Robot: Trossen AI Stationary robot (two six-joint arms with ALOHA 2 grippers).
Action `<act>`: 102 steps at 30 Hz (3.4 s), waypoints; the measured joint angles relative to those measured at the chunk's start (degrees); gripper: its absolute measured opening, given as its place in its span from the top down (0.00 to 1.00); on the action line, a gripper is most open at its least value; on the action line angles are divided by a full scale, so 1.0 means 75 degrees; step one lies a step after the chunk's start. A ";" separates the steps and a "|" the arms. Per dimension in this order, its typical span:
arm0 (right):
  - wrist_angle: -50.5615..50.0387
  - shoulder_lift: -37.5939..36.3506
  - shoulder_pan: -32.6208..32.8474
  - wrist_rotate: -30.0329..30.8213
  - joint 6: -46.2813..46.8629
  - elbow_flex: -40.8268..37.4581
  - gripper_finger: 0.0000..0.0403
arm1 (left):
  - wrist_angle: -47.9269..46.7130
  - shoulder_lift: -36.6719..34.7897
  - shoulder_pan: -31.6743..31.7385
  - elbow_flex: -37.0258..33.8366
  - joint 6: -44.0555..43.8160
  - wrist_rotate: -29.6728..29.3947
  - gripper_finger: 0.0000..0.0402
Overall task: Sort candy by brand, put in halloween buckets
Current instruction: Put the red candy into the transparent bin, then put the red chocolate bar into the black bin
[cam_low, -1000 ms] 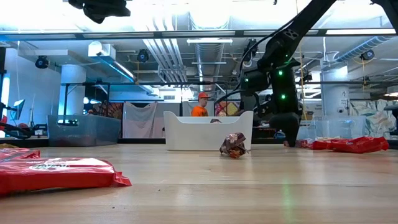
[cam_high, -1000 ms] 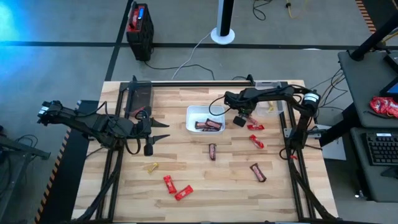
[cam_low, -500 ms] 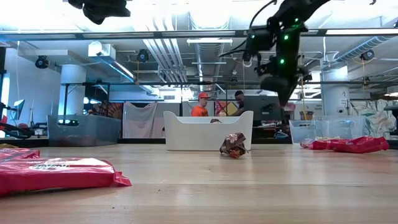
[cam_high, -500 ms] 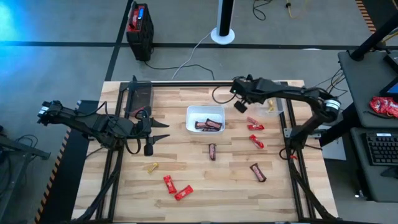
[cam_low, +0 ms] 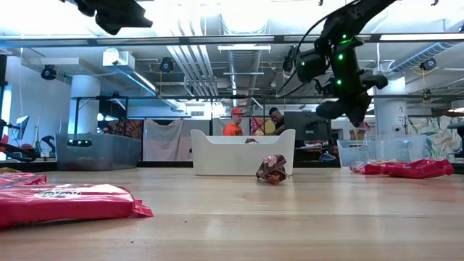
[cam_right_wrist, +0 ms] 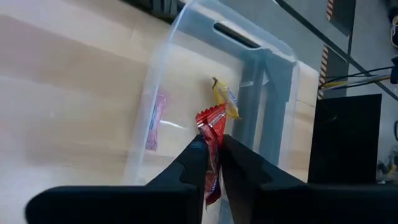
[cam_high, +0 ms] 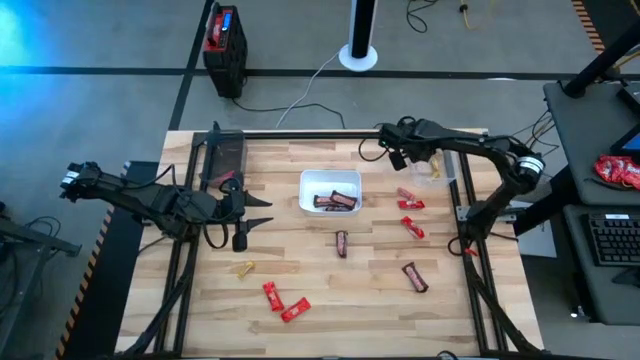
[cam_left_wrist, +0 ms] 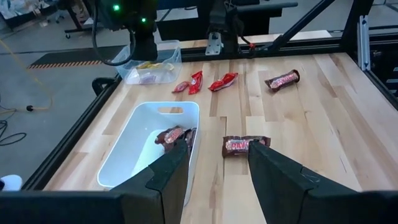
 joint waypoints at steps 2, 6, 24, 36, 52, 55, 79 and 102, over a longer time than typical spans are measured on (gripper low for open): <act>0.0000 0.0127 -0.0022 -0.0040 -0.0002 0.0000 0.86 | 0.0000 0.0000 -0.0001 -0.0019 -0.0061 0.0001 0.63; 0.0000 0.0225 -0.0037 -0.0098 -0.0001 0.0000 0.78 | 0.0009 0.0000 0.0000 -0.0037 -0.0071 0.0000 0.63; 0.0086 -0.0668 0.1811 -0.2872 -0.0579 0.0000 0.66 | 0.0090 0.0000 0.0000 -0.0042 -0.0095 0.0002 0.63; -0.0438 -0.0603 0.3982 -0.4108 0.1058 -0.0335 0.68 | 0.0108 0.0000 -0.0001 -0.0042 -0.0095 0.0003 0.63; 0.0823 -0.0600 0.4434 -0.4867 0.1954 -0.2636 0.58 | 0.0178 0.0000 0.0000 -0.0042 -0.0097 0.0005 0.63; 0.1250 -0.0600 0.4434 -0.4864 0.1973 -0.2851 0.61 | 0.0178 0.0000 0.0001 -0.0042 -0.0095 0.0004 0.63; 0.2264 -0.1639 0.5207 -0.4861 0.1680 -0.2054 0.95 | 0.0870 0.0004 0.0002 -0.0307 -0.0014 0.0766 0.63; 1.0242 -0.0150 0.5931 -0.7058 -0.2199 -0.1342 0.96 | 0.5344 0.3121 0.0000 -0.0481 0.1212 0.2329 0.63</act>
